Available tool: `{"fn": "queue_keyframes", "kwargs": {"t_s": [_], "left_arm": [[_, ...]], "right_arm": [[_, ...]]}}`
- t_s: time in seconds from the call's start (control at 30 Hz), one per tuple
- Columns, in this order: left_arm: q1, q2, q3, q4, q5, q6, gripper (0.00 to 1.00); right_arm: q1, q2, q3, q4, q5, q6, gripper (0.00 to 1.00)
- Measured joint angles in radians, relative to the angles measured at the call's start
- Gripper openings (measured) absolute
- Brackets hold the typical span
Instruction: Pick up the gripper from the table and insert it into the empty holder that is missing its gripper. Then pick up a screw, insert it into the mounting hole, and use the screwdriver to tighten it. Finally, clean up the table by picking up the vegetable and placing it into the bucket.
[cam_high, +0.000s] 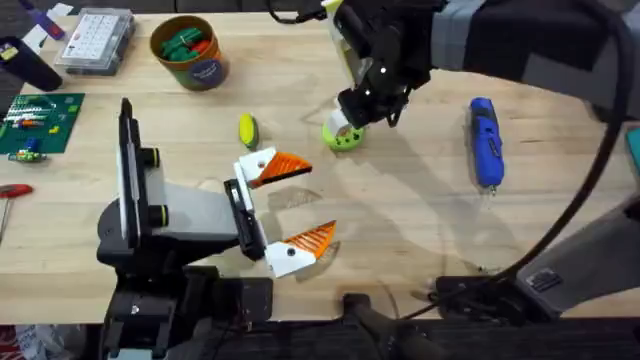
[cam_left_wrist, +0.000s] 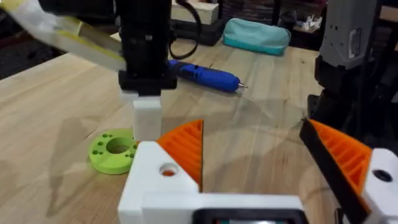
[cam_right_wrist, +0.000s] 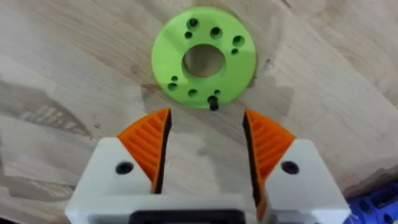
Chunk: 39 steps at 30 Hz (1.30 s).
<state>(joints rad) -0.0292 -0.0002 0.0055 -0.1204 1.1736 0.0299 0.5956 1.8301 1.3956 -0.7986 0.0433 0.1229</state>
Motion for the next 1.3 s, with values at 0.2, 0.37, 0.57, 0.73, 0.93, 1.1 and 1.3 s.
{"fn": "queue_keyframes", "kwargs": {"t_s": [0.2,0.37,0.57,0.73,0.93,1.1,1.3], "left_arm": [[0.000,0.000,0.000,0.000,0.000,0.000,0.986],[0.000,0.000,0.000,0.000,0.000,0.000,0.986],[0.000,0.000,0.000,0.000,0.000,0.000,0.986],[0.000,0.000,0.000,0.000,0.000,0.000,0.986],[0.000,0.000,0.000,0.000,0.000,0.000,0.986],[0.000,0.000,0.000,0.000,0.000,0.000,0.986],[0.000,0.000,0.000,0.000,0.000,0.000,0.986]], "right_arm": [[-0.008,0.009,0.000,-0.011,0.000,-0.004,0.669],[-0.011,0.028,-0.001,-0.002,0.000,-0.004,0.669],[-0.015,0.043,-0.002,0.003,0.000,-0.004,0.669],[-0.016,0.073,-0.004,0.003,0.000,-0.002,0.669],[-0.016,0.075,-0.005,0.003,-0.010,0.003,0.547],[-0.015,0.075,-0.005,0.004,-0.022,0.005,0.389],[-0.016,0.075,-0.005,0.002,-0.024,0.004,0.327]]}}
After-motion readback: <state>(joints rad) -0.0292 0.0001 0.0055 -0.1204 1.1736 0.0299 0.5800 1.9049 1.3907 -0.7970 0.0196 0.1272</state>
